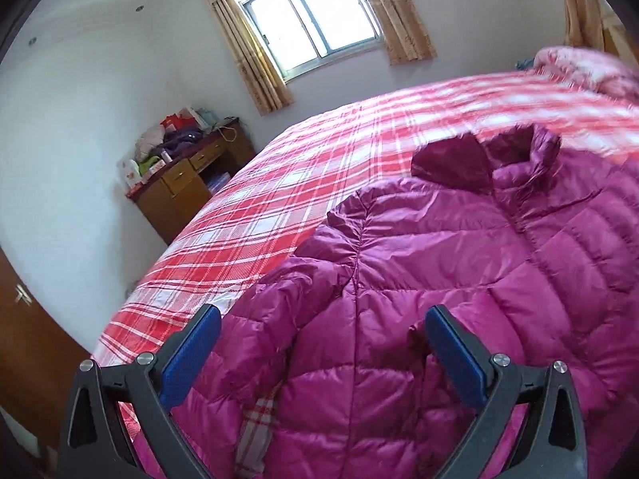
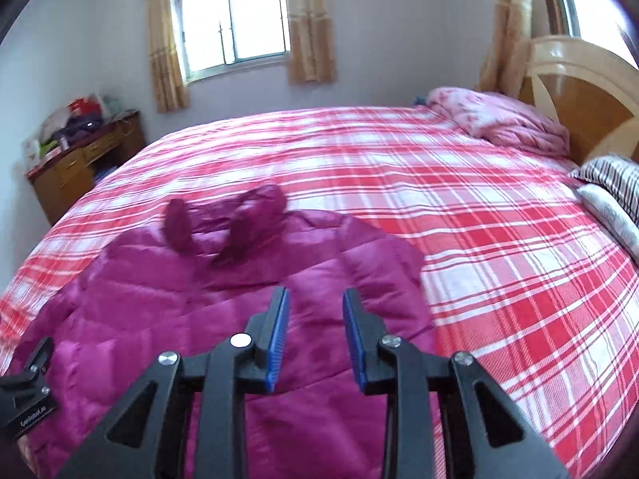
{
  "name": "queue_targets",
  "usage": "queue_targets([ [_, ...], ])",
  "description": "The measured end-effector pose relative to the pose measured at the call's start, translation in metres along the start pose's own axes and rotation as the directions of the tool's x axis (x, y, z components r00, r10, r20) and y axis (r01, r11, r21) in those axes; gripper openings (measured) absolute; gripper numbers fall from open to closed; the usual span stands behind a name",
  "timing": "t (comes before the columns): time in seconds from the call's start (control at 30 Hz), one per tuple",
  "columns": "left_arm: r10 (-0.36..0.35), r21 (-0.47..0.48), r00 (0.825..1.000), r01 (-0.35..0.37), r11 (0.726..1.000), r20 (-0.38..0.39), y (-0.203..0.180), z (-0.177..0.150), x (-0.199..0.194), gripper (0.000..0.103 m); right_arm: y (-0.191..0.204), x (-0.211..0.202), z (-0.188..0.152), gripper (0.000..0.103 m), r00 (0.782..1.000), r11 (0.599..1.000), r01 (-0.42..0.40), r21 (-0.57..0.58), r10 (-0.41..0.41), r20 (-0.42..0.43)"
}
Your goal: Fold large clothes
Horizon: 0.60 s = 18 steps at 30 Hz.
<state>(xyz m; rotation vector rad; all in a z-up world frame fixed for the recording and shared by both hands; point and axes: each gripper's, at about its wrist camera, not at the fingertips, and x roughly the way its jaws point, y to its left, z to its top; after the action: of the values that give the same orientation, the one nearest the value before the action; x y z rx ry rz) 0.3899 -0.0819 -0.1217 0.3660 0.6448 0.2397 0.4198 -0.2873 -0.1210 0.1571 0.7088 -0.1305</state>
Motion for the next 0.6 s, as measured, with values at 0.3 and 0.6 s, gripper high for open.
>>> queue_targets([
  [0.3, 0.016, 0.024, 0.996, -0.014, 1.000, -0.091, -0.021, -0.010, 0.047, 0.102, -0.036, 0.029, -0.027, 0.030, 0.993, 0.999, 0.010, 0.050, -0.004, -0.115],
  [0.6, 0.002, 0.027, 0.992, 0.001, 1.000, -0.123, -0.028, -0.013, 0.058, 0.102, -0.033, 0.036, -0.032, 0.030, 0.987, 0.999, 0.031, 0.024, -0.027, -0.160],
])
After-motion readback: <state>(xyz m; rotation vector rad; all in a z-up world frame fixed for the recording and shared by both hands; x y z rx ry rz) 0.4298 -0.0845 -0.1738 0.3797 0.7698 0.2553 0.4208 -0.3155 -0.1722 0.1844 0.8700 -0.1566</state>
